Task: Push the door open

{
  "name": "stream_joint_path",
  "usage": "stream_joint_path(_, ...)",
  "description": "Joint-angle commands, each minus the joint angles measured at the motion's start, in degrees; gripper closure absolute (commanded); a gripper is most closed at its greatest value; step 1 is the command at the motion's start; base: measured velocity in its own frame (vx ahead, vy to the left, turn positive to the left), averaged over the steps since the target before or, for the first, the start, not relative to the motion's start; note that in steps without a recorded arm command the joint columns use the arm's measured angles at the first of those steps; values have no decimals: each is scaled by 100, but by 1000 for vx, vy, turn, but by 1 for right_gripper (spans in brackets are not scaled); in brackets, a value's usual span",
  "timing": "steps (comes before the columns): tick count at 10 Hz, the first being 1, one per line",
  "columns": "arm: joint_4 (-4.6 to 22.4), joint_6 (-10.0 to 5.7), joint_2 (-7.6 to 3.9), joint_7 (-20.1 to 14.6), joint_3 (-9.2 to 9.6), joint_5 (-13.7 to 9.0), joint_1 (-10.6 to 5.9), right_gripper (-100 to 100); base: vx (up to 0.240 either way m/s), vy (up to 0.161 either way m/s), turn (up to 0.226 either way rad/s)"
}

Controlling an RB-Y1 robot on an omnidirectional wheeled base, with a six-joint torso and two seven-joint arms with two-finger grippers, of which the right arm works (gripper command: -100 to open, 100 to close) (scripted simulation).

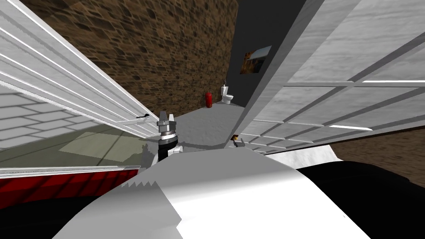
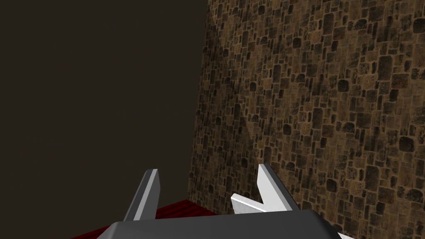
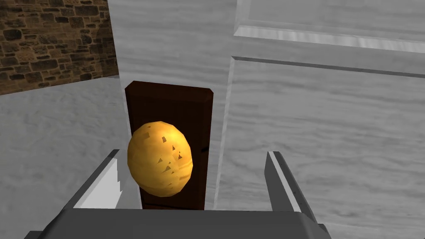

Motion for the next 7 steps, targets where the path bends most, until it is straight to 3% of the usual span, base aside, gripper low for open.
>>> stream_joint_path(1, -19, 4, -1, 58, -144, -198, -28, 100, 180, 55, -21)
stream_joint_path(7, -26, -64, 356, 297, -317, -661, 18, 100, 196, 48, -22)
